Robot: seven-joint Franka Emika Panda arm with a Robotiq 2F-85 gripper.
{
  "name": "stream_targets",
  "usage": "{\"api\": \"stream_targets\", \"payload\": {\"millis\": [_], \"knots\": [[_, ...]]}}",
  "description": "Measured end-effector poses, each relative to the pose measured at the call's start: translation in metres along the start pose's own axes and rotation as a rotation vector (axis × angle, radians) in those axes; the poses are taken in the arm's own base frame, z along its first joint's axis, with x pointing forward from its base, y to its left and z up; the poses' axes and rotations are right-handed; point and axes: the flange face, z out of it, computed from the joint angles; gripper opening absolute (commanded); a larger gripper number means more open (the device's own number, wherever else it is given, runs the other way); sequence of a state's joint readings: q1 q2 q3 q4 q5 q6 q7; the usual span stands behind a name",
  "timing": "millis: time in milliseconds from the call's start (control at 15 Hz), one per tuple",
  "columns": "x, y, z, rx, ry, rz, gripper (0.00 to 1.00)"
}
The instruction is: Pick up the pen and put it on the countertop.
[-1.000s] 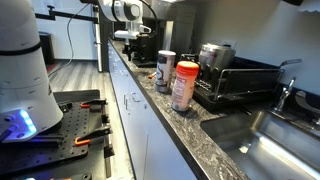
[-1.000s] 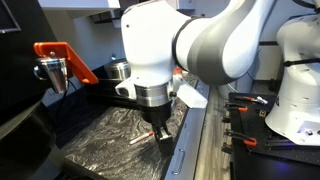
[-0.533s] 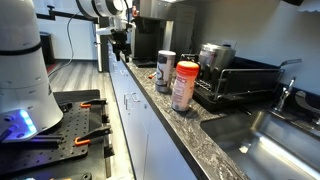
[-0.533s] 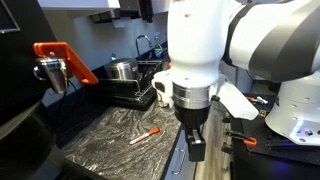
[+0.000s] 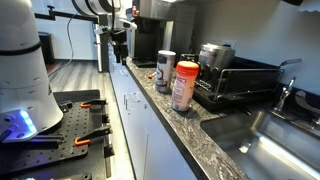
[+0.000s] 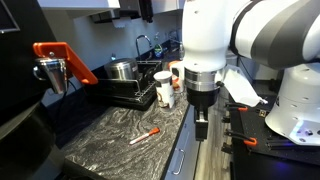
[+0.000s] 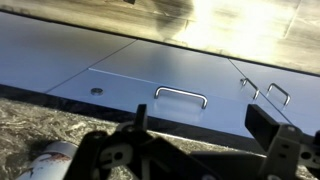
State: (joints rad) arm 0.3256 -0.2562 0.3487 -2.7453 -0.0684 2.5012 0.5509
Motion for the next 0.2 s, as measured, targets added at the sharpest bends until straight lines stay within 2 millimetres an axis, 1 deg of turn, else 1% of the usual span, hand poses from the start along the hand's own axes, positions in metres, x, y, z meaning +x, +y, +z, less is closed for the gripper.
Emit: {"api": "stream_targets", "payload": {"millis": [67, 200], "knots": [[-0.0006, 0.0056, 0.0002, 0.007, 0.000, 0.010, 1.00], [-0.0010, 0.0078, 0.0006, 0.006, 0.000, 0.012, 1.00]]}}
